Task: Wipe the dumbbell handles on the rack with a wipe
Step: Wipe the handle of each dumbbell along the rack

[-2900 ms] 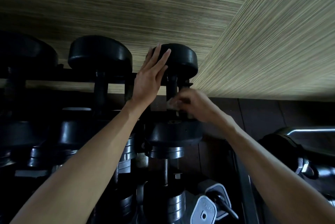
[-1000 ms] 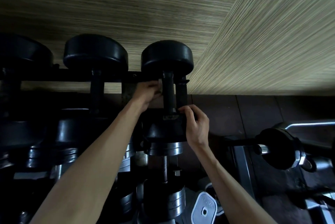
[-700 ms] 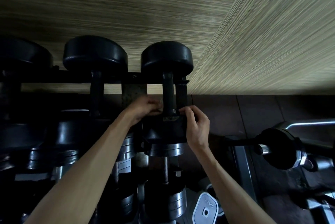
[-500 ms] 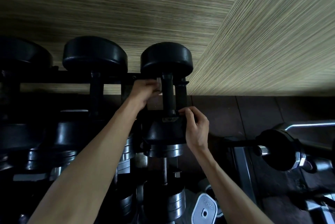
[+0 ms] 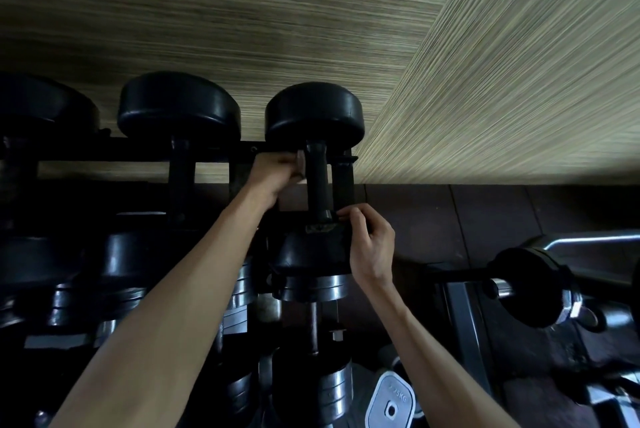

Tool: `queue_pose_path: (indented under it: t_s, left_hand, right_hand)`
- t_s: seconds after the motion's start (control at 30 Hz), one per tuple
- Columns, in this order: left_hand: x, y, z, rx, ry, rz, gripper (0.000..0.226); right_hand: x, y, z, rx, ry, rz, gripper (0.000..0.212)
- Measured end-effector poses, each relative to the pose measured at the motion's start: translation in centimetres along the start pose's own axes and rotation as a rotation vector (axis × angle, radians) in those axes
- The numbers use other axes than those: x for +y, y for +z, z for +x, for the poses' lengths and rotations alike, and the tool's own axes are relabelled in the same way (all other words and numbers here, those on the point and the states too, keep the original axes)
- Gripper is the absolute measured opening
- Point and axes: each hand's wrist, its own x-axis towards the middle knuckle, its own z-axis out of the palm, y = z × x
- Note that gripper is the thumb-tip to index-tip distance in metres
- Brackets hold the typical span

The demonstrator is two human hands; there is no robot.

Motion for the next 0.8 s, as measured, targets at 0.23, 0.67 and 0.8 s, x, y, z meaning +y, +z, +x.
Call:
queue_pose_path:
  t_s: [0.23,0.67,0.8]
  left_hand:
    - [-2.6,-1.3,-1.6,-0.024,0.132,0.216,0.008]
    - [-0.6,0.1,-0.8,0.091,0.182,0.116,0.013]
    - [-2.3,-0.7,-4.2,-0.038,0.168,0.378,0.012]
  right_hand:
    - [0.0,0.0,0.0,0.02,-0.007,0.015,0.029]
    - [-0.3,0.0,-0.2,0.025,0.001,0.031,0.029]
    - [-0.2,0.2,-0.2,0.046,-0.005,0.015,0.029]
